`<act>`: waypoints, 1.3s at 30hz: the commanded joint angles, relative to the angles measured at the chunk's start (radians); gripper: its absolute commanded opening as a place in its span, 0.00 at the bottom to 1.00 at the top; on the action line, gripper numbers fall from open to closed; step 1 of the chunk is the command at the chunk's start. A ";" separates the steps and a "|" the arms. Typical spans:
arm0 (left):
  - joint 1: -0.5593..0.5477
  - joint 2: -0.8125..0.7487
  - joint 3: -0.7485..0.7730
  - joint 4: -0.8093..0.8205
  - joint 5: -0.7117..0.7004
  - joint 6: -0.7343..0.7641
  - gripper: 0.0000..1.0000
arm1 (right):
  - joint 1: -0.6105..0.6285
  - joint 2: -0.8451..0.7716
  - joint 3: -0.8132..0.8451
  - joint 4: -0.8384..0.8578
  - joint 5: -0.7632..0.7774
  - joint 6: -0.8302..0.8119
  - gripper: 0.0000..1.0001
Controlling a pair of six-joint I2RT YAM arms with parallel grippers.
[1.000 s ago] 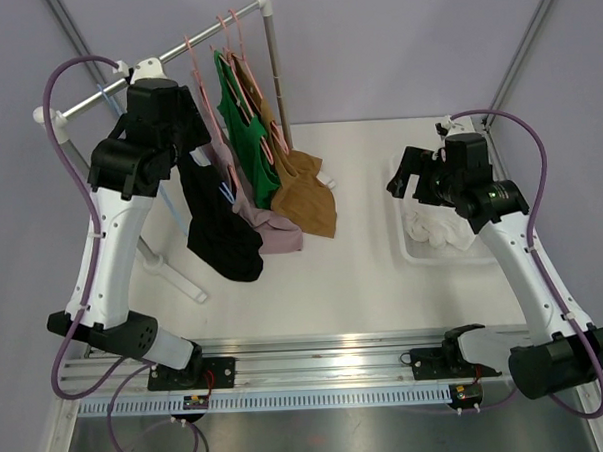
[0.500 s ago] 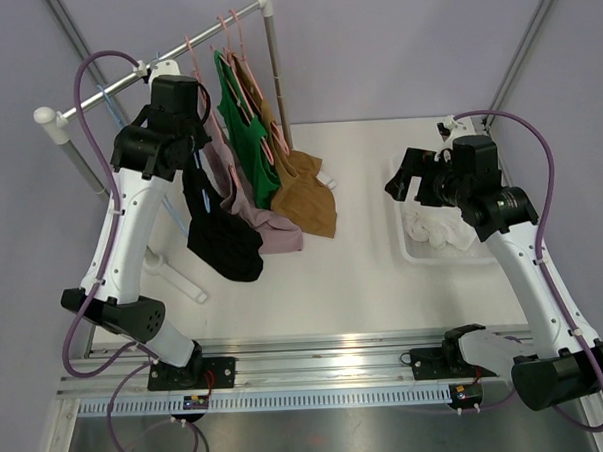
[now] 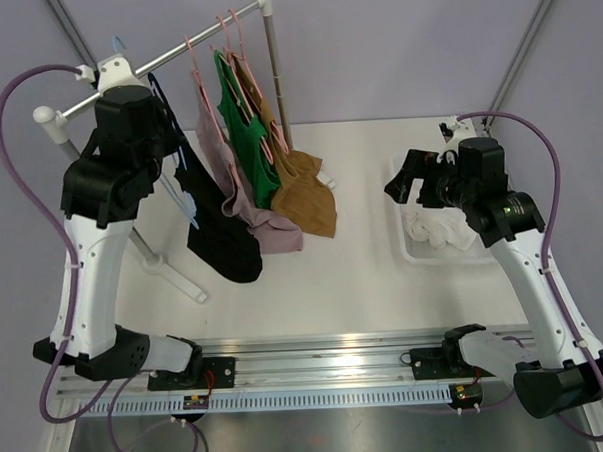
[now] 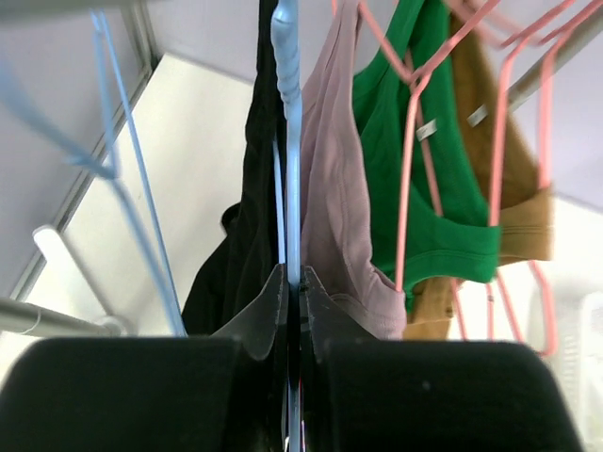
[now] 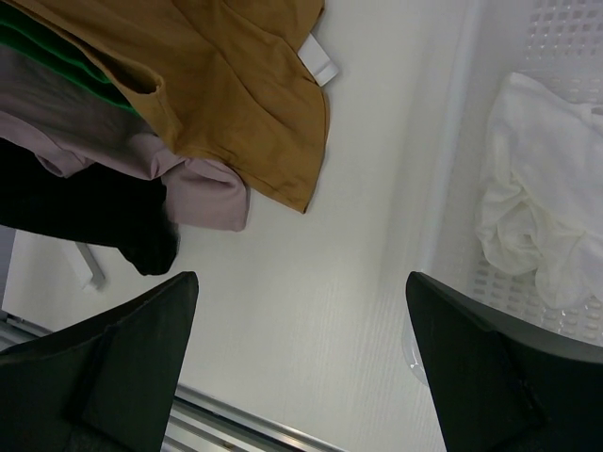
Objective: Remove the tank top from the hanger
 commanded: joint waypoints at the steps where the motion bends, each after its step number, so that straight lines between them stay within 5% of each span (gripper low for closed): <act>1: -0.011 -0.087 -0.006 0.101 -0.010 -0.031 0.00 | 0.001 -0.030 0.013 0.030 -0.039 -0.022 0.99; 13: -0.051 -0.474 -0.389 0.176 0.337 -0.108 0.00 | 0.002 -0.068 0.016 0.033 -0.156 -0.035 0.99; 20: -0.051 -0.748 -0.690 0.202 0.615 -0.112 0.00 | 0.017 -0.095 -0.091 0.226 -0.550 0.014 0.99; 26: -0.051 -0.895 -0.874 0.164 0.880 -0.111 0.00 | 0.252 -0.059 -0.136 0.281 -0.356 0.024 0.99; 32: -0.051 -0.992 -0.999 0.052 1.003 -0.066 0.00 | 0.508 -0.045 -0.241 0.506 -0.175 0.105 0.95; 39: -0.051 -1.073 -1.162 0.131 1.161 -0.094 0.00 | 0.714 0.043 -0.291 0.697 0.036 0.070 0.94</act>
